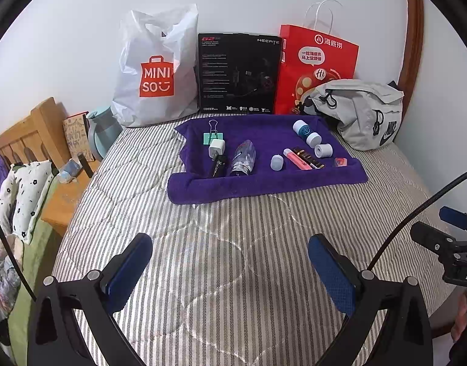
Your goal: Organize rigid objects
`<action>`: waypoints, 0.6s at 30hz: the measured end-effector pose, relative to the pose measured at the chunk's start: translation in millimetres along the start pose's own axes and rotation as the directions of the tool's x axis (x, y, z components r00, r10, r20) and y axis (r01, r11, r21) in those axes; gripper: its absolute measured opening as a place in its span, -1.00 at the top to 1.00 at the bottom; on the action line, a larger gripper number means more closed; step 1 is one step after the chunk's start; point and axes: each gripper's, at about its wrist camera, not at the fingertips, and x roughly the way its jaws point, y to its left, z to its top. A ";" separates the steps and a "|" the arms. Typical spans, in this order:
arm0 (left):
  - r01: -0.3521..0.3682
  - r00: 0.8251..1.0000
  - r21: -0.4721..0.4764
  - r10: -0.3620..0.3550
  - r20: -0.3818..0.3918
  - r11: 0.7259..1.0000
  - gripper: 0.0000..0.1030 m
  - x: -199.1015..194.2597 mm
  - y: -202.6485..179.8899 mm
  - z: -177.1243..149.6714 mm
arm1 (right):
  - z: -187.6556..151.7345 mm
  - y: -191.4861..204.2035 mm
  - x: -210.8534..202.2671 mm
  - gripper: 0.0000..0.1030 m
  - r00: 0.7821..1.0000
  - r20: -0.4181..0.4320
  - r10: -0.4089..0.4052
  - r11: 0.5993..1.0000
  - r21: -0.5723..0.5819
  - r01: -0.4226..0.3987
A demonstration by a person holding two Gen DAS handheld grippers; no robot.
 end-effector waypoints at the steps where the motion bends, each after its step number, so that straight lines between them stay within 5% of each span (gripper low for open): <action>1: -0.001 1.000 0.000 0.001 0.000 1.000 -1.00 0.2 -0.1 0.3 | -0.1 0.1 0.1 -1.00 1.000 -0.001 0.002 1.000 -0.001 -0.002; 18: 0.003 1.000 0.016 -0.002 -0.006 1.000 -1.00 -0.4 -2.9 -0.4 | -2.6 3.4 -1.4 -1.00 1.000 -0.004 -0.002 1.000 -0.011 0.002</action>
